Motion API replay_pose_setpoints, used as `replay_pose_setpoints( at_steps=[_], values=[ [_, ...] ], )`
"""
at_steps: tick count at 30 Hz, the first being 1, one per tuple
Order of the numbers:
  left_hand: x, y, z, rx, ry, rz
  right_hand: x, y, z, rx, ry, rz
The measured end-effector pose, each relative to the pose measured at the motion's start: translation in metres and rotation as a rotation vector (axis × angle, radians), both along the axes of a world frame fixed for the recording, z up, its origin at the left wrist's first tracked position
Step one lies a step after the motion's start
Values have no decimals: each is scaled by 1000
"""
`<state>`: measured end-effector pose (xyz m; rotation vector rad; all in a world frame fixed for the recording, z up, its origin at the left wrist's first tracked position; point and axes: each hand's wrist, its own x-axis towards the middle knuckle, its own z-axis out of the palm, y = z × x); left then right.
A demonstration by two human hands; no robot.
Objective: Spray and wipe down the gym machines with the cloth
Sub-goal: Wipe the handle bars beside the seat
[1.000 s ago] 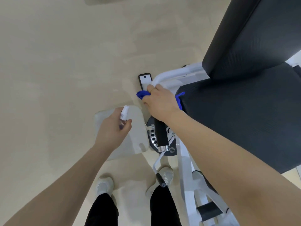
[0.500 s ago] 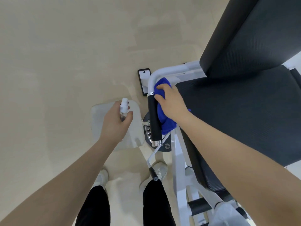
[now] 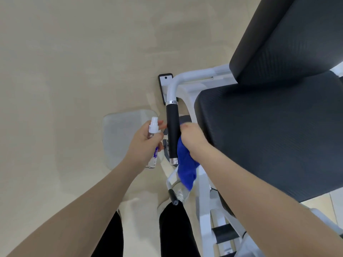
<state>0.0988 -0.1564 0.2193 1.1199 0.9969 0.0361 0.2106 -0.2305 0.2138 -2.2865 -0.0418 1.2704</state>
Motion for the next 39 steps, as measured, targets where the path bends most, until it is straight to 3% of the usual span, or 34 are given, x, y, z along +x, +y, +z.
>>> replay_pose_setpoints(
  at_steps=[3,10,12,15,18,24,27,30,33,39],
  values=[
    [-2,4,-2,0,-4,-15,13,23,-5,101,-164,-70],
    [-10,2,-8,74,21,-23,-6,-25,26,209,-508,408],
    [-13,4,-9,55,50,46,-3,-4,30,285,-607,628],
    [-23,14,-11,74,96,113,9,41,13,40,-752,1213],
    [-36,26,-12,115,110,137,14,59,19,-149,-775,1476],
    [-47,23,-6,100,163,69,-43,15,47,-132,-602,1968],
    [-48,18,-4,79,156,-6,-28,23,40,-115,-731,2013],
    [-47,14,-8,43,131,-67,-1,45,34,-177,-906,1733],
    [-47,10,-16,117,126,-96,-4,51,28,-238,-863,1505],
    [-51,9,-12,108,97,-62,-32,-10,37,27,-706,1556]
  ],
)
